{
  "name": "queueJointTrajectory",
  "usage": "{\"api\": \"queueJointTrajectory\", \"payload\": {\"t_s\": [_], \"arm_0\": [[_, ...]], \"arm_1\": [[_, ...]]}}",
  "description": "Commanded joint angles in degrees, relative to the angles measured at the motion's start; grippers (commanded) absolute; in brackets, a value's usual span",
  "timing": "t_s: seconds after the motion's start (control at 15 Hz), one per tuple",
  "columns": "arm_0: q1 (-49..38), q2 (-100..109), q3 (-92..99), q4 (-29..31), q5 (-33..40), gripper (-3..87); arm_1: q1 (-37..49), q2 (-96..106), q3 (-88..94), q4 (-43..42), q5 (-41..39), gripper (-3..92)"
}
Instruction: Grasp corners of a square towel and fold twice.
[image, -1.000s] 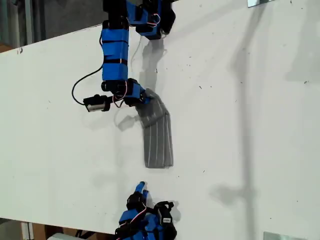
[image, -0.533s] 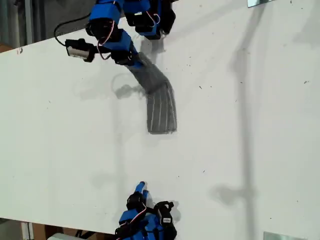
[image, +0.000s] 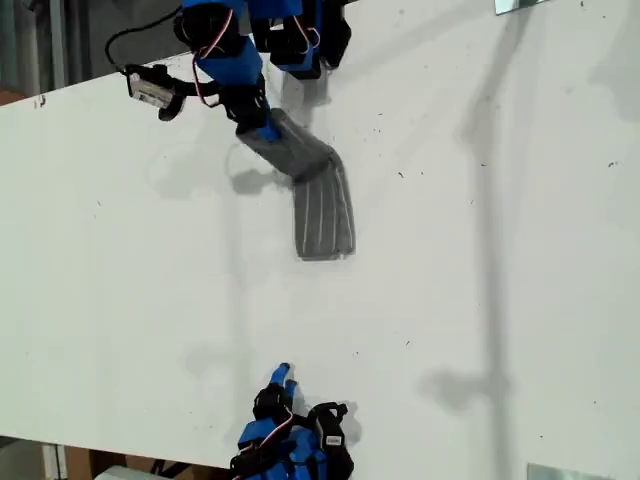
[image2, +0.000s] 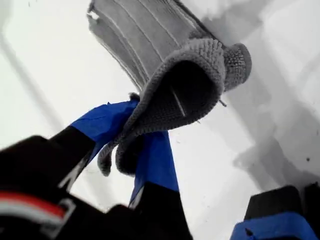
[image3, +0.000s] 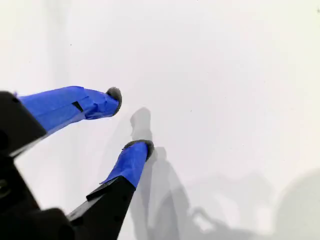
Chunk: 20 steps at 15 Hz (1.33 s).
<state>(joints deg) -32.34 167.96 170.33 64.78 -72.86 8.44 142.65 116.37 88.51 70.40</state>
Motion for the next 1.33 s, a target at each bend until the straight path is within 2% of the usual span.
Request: {"api": "queueJointTrajectory", "payload": {"t_s": [0.0,0.33,0.4,0.6,0.93,1.27], "arm_0": [[-0.53,0.35,-0.35,0.26,-0.18,16.0],[-0.44,1.05,-0.18,0.53,-0.26,16.0],[-0.44,1.32,-0.09,0.7,-0.35,16.0],[-0.44,3.43,0.35,1.85,-0.35,16.0],[-0.35,10.37,2.02,5.1,-0.26,16.1],[-0.35,10.55,2.02,5.27,-0.26,16.2]], "arm_1": [[-2.2,-0.09,-0.09,-8.7,-5.27,-0.2],[-5.89,-17.4,-2.81,-23.47,-8.96,-0.2],[-5.27,-26.54,-7.65,-23.12,-9.05,-0.2],[-3.78,-53.26,-31.73,-12.22,-8.7,-0.2],[-4.75,-59.33,-41.57,-10.2,-12.3,-0.2],[-7.91,-70.22,-47.9,-9.23,-14.15,-0.2]]}}
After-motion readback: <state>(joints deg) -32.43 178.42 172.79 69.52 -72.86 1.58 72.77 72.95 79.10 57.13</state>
